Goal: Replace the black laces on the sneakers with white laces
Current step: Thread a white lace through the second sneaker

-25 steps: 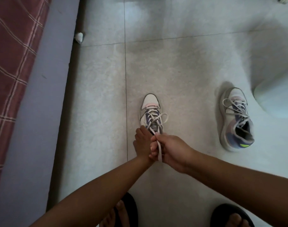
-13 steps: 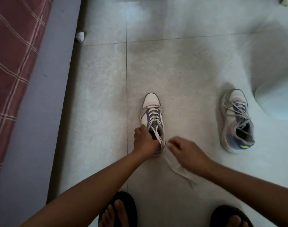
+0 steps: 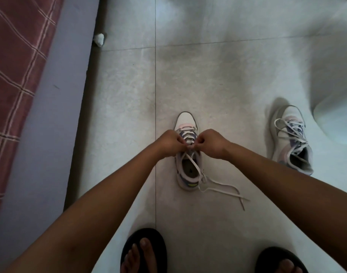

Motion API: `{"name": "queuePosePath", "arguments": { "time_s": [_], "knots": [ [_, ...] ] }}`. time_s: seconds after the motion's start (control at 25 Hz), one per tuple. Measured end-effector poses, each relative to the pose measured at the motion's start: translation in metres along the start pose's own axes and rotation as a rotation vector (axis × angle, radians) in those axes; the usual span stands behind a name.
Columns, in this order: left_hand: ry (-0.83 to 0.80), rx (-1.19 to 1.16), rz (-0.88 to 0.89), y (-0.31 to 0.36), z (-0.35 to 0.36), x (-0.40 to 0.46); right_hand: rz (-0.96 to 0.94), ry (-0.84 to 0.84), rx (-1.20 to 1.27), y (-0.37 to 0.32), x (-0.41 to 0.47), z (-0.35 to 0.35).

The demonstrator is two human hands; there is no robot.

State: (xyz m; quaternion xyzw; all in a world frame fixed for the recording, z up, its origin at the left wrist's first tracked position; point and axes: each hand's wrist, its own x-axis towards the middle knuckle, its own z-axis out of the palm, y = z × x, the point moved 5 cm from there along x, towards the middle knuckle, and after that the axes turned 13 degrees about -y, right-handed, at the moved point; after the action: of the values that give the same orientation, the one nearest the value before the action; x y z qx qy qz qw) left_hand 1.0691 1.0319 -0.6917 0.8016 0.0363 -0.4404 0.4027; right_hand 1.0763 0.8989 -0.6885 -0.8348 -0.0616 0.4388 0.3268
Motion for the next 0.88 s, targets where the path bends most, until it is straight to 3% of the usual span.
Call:
{"name": "queuePosePath", "arguments": {
  "time_s": [0.16, 0.32, 0.48, 0.76, 0.88],
  "knots": [
    [0.006, 0.161, 0.039, 0.003, 0.001, 0.0, -0.061, -0.029, -0.018, 0.009, -0.002, 0.007],
    [0.163, 0.358, 0.172, 0.005, 0.013, -0.013, -0.127, 0.042, 0.085, 0.021, -0.005, 0.01],
    [0.277, 0.106, 0.196, -0.01, 0.012, -0.02, -0.177, 0.044, 0.079, 0.018, -0.005, 0.004],
    [0.062, 0.023, 0.037, -0.016, 0.017, -0.008, -0.081, -0.184, -0.278, 0.001, 0.0, 0.0],
    [0.029, -0.027, 0.044, -0.013, 0.018, -0.007, -0.1, -0.158, -0.282, 0.001, -0.006, 0.004]
  ]
}}
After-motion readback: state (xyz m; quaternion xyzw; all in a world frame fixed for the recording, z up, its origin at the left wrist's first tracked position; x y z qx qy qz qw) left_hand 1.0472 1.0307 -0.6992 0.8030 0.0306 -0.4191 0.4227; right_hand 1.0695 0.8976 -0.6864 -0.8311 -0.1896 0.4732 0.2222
